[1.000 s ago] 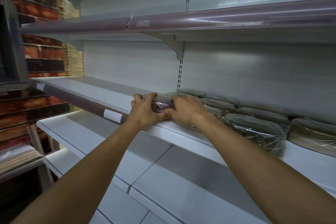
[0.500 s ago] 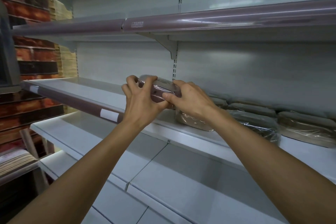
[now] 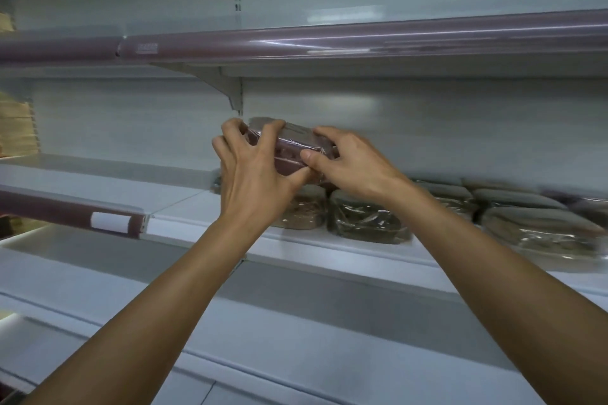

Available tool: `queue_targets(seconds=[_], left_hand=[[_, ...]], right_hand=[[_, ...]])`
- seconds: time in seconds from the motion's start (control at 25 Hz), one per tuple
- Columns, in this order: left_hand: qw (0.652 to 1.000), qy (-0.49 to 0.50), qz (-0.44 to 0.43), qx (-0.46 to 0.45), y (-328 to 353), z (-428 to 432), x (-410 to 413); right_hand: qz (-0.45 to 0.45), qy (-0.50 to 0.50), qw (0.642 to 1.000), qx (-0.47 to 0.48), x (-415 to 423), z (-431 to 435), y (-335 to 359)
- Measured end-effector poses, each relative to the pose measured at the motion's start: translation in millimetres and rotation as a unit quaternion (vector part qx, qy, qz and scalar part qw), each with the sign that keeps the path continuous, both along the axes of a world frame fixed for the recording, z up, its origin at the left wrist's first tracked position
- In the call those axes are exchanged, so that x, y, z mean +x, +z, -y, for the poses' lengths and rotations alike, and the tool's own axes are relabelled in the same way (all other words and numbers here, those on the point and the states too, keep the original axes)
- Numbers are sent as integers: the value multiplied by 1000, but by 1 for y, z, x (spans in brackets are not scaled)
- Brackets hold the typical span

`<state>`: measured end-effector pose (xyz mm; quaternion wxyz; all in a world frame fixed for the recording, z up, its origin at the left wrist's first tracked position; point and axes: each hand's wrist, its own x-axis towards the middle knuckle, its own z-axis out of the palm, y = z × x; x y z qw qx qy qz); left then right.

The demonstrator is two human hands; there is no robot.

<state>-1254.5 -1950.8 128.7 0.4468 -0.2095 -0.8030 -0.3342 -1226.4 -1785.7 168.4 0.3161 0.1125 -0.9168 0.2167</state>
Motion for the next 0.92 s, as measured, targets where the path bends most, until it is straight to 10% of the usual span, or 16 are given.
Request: queue_targets(seconds=[0.92], left_hand=[[949,-279,36,-139,-52,-353,217]], right_hand=[[108,-322,940,38,327,-331,-55]])
